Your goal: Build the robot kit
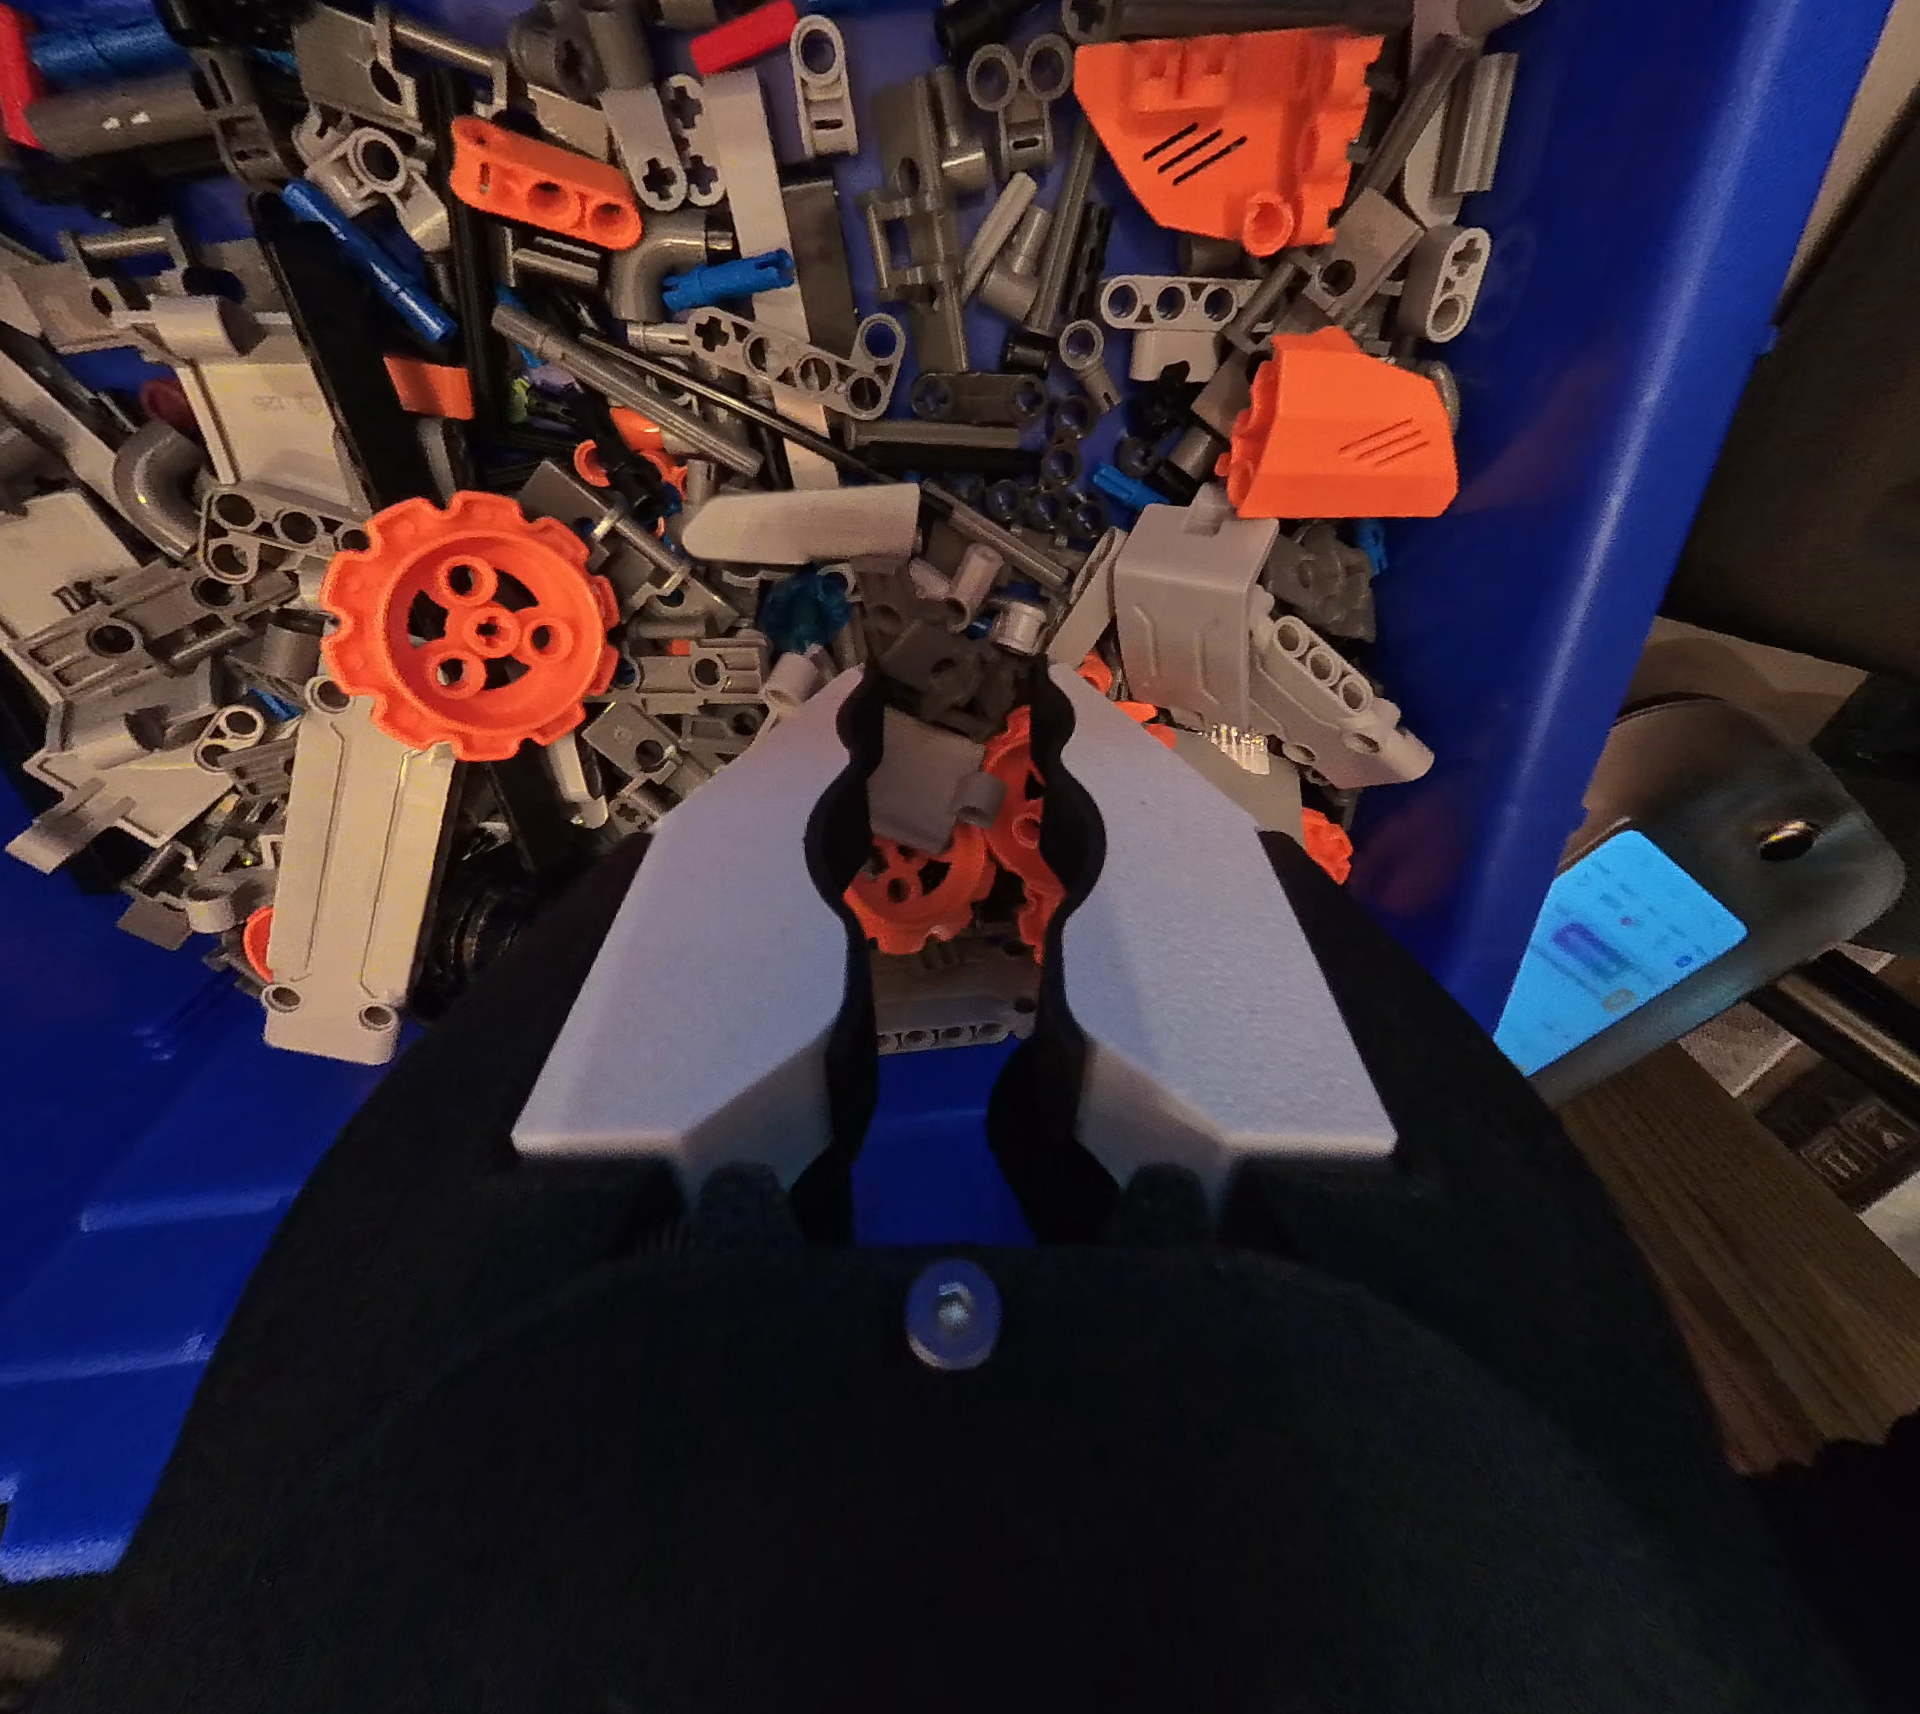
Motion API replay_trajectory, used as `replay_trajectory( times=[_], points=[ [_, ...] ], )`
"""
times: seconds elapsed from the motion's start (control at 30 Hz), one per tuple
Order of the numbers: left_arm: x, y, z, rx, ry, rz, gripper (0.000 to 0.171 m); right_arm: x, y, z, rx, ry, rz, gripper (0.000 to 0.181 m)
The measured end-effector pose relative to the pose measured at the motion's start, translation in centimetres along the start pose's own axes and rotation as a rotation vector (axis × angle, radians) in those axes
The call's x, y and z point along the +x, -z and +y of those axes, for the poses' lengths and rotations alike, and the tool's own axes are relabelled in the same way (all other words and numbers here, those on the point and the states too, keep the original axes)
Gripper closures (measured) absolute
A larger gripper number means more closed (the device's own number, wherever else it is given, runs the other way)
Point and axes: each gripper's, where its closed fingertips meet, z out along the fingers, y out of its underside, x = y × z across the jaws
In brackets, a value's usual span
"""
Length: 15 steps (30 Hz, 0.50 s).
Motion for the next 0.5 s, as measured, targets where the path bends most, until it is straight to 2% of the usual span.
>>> replay_trajectory(
  times=[0.17, 0.3, 0.33, 0.37, 0.4, 0.5],
  points=[
    [-1.4, 0.8, -0.2, 0.019, 0.022, -0.052, 0.145, 0.0, 0.0, 0.0, 0.000, 0.000, 0.000, 0.167],
    [-5.2, 2.0, -0.2, 0.040, 0.105, -0.220, 0.145, 0.0, 0.0, 0.0, 0.000, -0.001, 0.001, 0.168],
    [-5.9, 2.3, -0.2, 0.049, 0.122, -0.252, 0.139, 0.0, 0.1, 0.0, 0.001, -0.001, 0.002, 0.168],
    [-5.8, 2.6, -0.6, 0.077, 0.126, -0.248, 0.132, 0.0, 0.1, 0.0, 0.002, -0.001, 0.003, 0.168],
    [-5.6, 2.9, -1.0, 0.108, 0.117, -0.248, 0.132, 0.0, 0.1, 0.0, 0.002, 0.000, 0.004, 0.168],
    [-2.5, 3.3, -2.1, 0.148, -0.001, -0.165, 0.142, 0.1, 0.1, 0.0, 0.004, 0.000, 0.004, 0.168]
  ],
)
